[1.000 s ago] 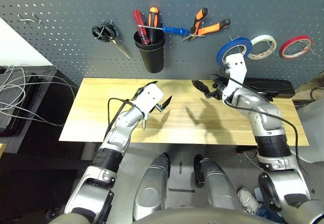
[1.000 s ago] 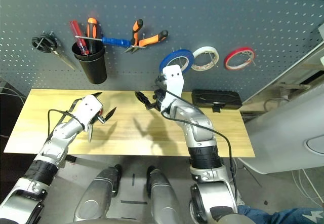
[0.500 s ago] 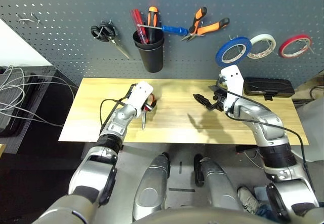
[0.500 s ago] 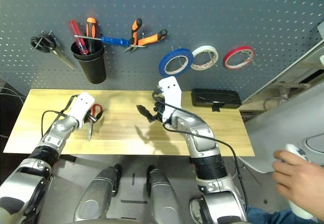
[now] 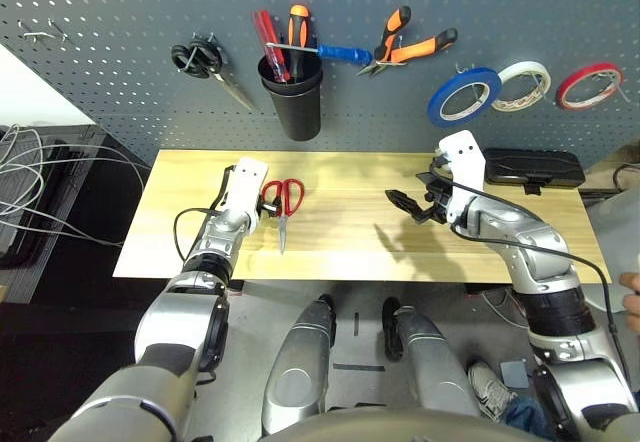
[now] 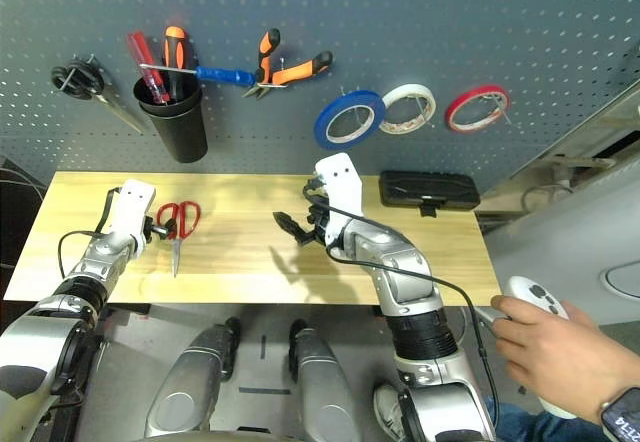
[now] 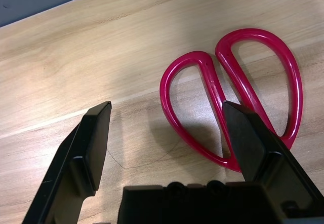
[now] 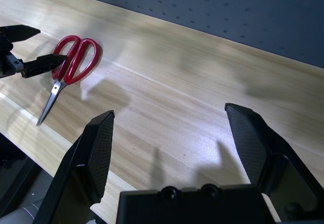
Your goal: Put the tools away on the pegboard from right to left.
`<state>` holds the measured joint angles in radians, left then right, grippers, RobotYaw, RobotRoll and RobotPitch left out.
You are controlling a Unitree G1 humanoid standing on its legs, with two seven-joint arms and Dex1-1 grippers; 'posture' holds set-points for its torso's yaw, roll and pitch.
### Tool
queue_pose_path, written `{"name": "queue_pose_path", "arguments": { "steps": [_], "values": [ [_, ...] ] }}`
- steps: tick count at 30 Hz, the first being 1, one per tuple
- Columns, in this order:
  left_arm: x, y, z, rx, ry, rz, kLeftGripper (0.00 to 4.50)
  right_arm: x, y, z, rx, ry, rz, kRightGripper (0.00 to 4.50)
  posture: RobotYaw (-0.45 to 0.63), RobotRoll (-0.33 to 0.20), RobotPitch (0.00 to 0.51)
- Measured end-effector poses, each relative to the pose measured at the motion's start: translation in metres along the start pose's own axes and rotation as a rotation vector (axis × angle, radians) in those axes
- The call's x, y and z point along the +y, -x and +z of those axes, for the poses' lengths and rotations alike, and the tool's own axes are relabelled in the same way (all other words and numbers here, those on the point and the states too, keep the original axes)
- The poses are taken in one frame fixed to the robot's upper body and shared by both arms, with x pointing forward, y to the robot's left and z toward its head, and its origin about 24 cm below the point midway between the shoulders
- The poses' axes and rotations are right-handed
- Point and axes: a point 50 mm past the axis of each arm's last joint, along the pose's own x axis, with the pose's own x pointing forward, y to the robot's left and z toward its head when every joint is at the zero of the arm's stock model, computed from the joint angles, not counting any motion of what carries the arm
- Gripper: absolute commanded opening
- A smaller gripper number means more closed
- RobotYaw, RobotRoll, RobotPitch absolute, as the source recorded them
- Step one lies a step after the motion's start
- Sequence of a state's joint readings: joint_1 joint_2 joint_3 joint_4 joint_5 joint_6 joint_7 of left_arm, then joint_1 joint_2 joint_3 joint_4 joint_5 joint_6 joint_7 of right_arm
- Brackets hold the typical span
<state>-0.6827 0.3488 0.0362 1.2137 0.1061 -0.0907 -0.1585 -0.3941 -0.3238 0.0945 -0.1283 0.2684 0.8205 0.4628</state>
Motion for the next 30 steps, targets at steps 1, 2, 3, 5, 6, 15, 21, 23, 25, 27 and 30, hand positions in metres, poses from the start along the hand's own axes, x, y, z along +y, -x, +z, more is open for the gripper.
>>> {"name": "queue_pose_path", "arguments": {
  "steps": [1, 2, 3, 5, 6, 15, 21, 23, 25, 27, 30],
  "values": [
    [0.0, 0.0, -0.001, 0.003, 0.001, 0.005, 4.48, 0.001, 0.001, 0.002, -0.005, 0.007, 0.006, 4.5, -0.01, 0.0, 0.315],
    [0.001, 0.0, -0.002, 0.009, 0.003, 0.015, 4.48, 0.002, 0.002, 0.004, -0.015, 0.019, 0.02, 4.5, -0.01, 0.0, 0.315],
    [0.002, 0.0, -0.002, 0.012, 0.004, 0.021, 4.48, 0.004, 0.003, 0.006, -0.021, 0.026, 0.029, 4.5, -0.01, 0.0, 0.315],
    [0.003, 0.001, -0.004, 0.025, 0.013, 0.038, 4.48, 0.008, 0.004, 0.009, -0.029, 0.051, 0.053, 4.5, -0.02, 0.0, 0.317],
    [0.005, 0.001, -0.005, 0.029, 0.017, 0.048, 4.48, 0.009, 0.005, 0.01, -0.028, 0.062, 0.063, 4.5, -0.02, 0.0, 0.321],
    [0.012, 0.002, -0.01, 0.066, 0.097, 0.108, 4.48, 0.017, 0.007, 0.009, -0.033, 0.078, 0.111, 4.5, -0.03, 0.0, 0.309],
    [0.002, 0.002, -0.018, 0.132, 0.189, 0.046, 3.55, 0.018, 0.007, 0.008, -0.029, 0.08, 0.12, 4.5, -0.02, 0.0, 0.297],
    [-0.003, 0.001, -0.018, 0.158, 0.253, 0.002, 2.85, 0.019, 0.006, 0.008, -0.028, 0.082, 0.123, 4.5, -0.02, 0.0, 0.291],
    [-0.008, 0.001, -0.02, 0.191, 0.32, -0.018, 2.19, 0.02, 0.006, 0.008, -0.026, 0.085, 0.128, 4.5, -0.02, 0.0, 0.291],
    [-0.01, 0.0, -0.019, 0.226, 0.375, -0.029, 1.48, 0.021, 0.005, 0.008, -0.023, 0.094, 0.13, 4.5, -0.02, 0.0, 0.281],
    [-0.01, 0.001, -0.021, 0.268, 0.407, -0.037, 0.42, 0.022, 0.004, 0.009, -0.029, 0.102, 0.134, 4.5, -0.02, 0.0, 0.274]
  ]
}}
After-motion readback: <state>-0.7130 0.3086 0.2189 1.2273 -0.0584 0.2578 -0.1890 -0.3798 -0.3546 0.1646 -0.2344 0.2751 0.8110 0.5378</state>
